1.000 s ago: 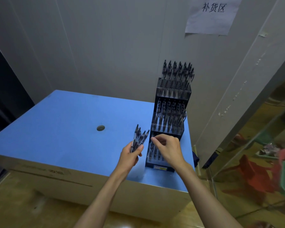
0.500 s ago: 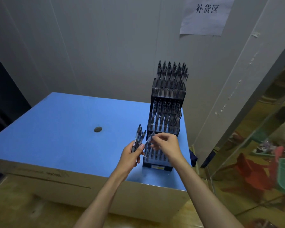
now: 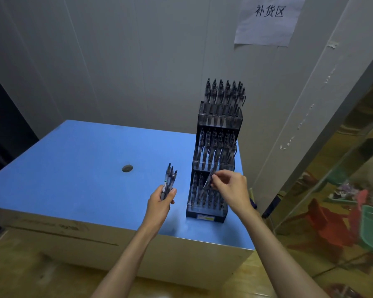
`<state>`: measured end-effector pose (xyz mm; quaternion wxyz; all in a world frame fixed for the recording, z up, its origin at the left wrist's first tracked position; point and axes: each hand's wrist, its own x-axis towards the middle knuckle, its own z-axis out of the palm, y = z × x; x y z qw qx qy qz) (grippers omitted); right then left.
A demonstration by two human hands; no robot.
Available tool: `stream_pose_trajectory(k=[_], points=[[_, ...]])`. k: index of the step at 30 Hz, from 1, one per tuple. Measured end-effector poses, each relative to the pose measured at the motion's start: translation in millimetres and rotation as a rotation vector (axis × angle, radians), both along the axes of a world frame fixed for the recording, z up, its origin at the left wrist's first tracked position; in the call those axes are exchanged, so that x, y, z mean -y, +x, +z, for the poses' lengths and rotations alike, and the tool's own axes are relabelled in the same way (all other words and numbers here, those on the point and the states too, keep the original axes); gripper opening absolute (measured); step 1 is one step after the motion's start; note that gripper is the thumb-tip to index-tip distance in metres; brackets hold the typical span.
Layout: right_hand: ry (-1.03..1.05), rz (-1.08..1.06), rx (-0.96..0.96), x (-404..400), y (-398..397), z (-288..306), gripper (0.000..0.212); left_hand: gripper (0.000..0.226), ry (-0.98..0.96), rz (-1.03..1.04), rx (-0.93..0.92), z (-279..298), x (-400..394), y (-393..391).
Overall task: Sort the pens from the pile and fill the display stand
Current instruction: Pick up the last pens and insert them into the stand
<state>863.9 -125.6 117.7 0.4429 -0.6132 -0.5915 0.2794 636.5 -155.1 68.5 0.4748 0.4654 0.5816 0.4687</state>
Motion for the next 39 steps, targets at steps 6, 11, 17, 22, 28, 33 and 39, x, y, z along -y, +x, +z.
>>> stream_pose_trajectory(k=[6,11,17,22,28,33,39], points=[[0.094,0.032,0.251,3.9,-11.0,-10.2,0.017,0.024,0.009,-0.024,0.003,2.8,1.0,-0.9],[0.044,0.049,0.281,4.9,-15.1,-20.6,0.019,0.025,0.004,-0.031,-0.006,4.2,0.0,-3.2],[-0.024,0.084,0.310,7.8,-21.0,-30.6,0.019,0.026,-0.013,-0.051,-0.009,2.0,-1.1,-4.4],[-0.035,0.081,0.327,6.8,-22.0,-32.4,0.019,0.025,-0.010,-0.068,-0.021,2.4,-0.2,-2.4],[-0.097,0.110,0.371,10.7,-21.1,-40.9,0.016,0.022,-0.058,-0.068,0.041,8.5,-0.3,5.3],[-0.134,0.119,0.377,9.3,-21.2,-42.0,0.021,0.020,-0.086,-0.085,0.135,12.0,0.5,9.4],[-0.143,0.122,0.405,8.4,-14.1,-32.5,0.021,0.017,-0.071,-0.104,0.120,15.4,2.1,16.8]])
